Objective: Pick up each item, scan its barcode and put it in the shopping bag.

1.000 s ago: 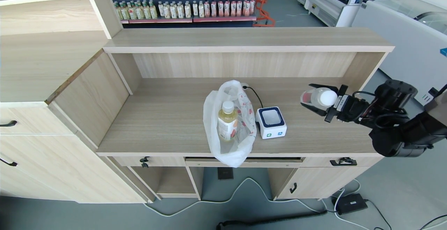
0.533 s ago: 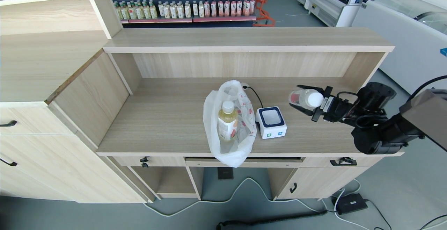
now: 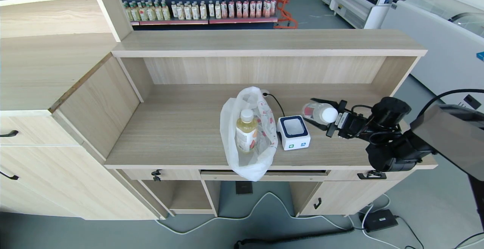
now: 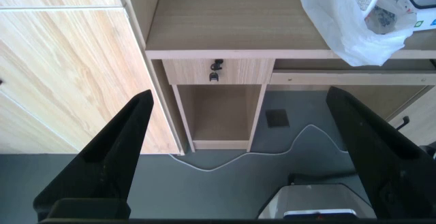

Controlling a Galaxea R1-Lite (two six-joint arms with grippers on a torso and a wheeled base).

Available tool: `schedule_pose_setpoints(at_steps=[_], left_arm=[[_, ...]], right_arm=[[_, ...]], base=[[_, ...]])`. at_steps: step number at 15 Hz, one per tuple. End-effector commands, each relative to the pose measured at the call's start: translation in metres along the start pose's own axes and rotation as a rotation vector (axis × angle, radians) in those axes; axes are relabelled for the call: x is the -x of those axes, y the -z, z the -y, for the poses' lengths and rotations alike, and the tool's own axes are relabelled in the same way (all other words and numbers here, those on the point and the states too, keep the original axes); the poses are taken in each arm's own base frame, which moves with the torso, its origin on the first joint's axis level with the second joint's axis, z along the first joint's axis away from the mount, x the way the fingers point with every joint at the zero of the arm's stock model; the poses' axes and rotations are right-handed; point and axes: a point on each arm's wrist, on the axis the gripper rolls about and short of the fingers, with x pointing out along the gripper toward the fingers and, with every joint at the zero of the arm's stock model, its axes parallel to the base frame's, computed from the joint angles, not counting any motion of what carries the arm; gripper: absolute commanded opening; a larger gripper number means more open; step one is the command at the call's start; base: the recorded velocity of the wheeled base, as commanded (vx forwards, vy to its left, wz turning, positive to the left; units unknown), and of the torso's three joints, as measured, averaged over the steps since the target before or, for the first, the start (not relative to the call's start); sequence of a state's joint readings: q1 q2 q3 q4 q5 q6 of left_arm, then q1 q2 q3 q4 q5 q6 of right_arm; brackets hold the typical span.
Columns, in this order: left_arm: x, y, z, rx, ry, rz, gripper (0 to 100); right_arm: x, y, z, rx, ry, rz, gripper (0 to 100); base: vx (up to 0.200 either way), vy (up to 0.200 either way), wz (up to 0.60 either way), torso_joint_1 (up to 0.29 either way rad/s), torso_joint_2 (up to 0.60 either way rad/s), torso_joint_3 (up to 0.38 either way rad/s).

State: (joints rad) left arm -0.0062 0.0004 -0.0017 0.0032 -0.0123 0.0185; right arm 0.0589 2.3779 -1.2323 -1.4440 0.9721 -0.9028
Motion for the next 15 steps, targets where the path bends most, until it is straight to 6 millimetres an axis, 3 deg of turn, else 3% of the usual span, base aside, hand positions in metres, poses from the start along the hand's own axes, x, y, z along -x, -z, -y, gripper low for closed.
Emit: schedule_pose_setpoints(at_steps=[1, 15], left_arm=[[0.000, 0.000, 0.000, 0.000, 0.000, 0.000, 100], [0.000, 0.000, 0.000, 0.000, 0.000, 0.000, 100]], right_arm=[[-0.001, 0.004, -0.006, -0.008, -0.006, -0.001, 0], [-0.017, 0.012, -0.021, -0.006, -0.014, 0.032, 0]], base=[[0.000, 0.000, 0.00, 0.000, 0.00, 0.000], [0.000, 0.000, 0.00, 0.000, 0.00, 0.000]])
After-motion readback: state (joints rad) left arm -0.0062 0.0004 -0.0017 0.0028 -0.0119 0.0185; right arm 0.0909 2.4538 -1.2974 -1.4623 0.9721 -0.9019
